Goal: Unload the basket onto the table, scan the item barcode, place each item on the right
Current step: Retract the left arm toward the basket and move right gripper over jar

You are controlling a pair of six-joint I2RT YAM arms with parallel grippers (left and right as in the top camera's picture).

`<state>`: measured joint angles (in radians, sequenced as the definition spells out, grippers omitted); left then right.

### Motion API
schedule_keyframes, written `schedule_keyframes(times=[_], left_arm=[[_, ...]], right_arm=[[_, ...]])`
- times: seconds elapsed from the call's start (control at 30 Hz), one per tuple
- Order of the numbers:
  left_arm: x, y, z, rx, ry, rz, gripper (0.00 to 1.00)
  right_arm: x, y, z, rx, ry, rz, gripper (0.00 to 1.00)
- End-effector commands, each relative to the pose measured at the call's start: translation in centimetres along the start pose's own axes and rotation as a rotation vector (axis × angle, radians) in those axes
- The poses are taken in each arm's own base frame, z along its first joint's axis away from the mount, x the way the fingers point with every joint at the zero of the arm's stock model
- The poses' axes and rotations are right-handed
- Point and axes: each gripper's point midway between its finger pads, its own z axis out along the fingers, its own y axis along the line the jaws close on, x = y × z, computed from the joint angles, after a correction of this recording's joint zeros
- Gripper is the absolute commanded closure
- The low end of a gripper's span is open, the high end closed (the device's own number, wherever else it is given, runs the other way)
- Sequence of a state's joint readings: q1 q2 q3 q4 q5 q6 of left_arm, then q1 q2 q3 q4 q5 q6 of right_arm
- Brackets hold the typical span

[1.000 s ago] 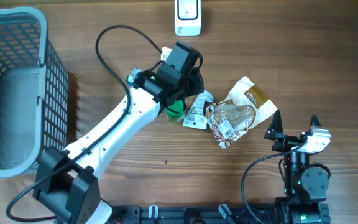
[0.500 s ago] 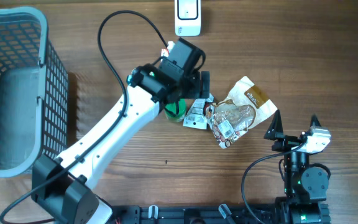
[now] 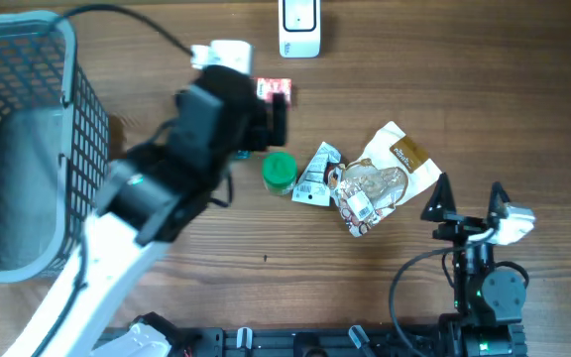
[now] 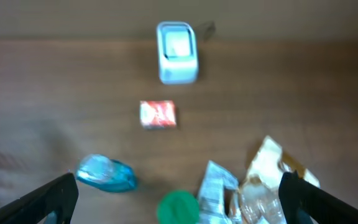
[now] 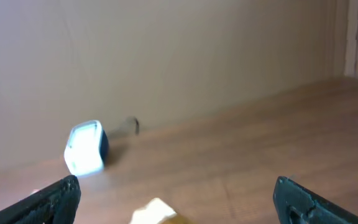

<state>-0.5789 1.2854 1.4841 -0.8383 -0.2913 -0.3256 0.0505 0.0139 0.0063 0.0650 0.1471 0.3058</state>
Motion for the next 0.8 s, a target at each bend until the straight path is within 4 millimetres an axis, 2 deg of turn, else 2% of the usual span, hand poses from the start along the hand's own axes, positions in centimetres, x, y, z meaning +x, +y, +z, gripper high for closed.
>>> schedule_keyframes(times=[0.0, 0.07, 0.1, 0.23, 0.37, 0.43, 0.53, 0.67, 0.77], left_arm=[[-2.3, 3.6, -2.0, -0.074, -0.088, -0.026, 0.0], [-2.8, 4.6, -2.7, -0.085, -0.125, -0.049, 0.0], [-2.9, 4.9, -2.9, -0.085, -0.145, -0.06, 0.0], [-2.3, 6.0, -3.4, -0.087, -0.195, -0.084, 0.0], [-0.9, 6.5, -3.4, -0.089, -0.189, -0.09, 0.0], [-0.7, 6.6, -3.8, -0.088, -0.192, -0.093, 0.0], [-1.2, 7.0, -4.8, -0.1, -0.23, -0.104, 0.0], [-1.6, 7.7, -6.2, -0.121, -0.267, -0.116, 0.0], [-1.4, 9.3, -7.4, -0.198, -0.289, -0.131, 0.0]], right_arm=[[-0.4, 1.4, -0.1, -0.077, 0.0, 0.279, 0.0], [-0.7, 4.1, -0.5, -0.234, 0.017, 0.193, 0.0], [-0.7, 4.7, -0.6, -0.261, 0.029, 0.195, 0.0], [-1.2, 5.1, -0.3, -0.258, 0.067, 0.147, 0.0], [-3.8, 6.0, 0.8, -0.245, 0.095, 0.075, 0.0], [-4.8, 6.4, 1.9, -0.22, 0.147, 0.047, 0.01], [-5.7, 7.3, 4.3, -0.178, 0.322, 0.001, 0.0], [-6.6, 9.7, 7.6, -0.178, 0.545, -0.025, 0.0], [-7.4, 12.0, 9.7, -0.163, 0.69, -0.09, 0.0]])
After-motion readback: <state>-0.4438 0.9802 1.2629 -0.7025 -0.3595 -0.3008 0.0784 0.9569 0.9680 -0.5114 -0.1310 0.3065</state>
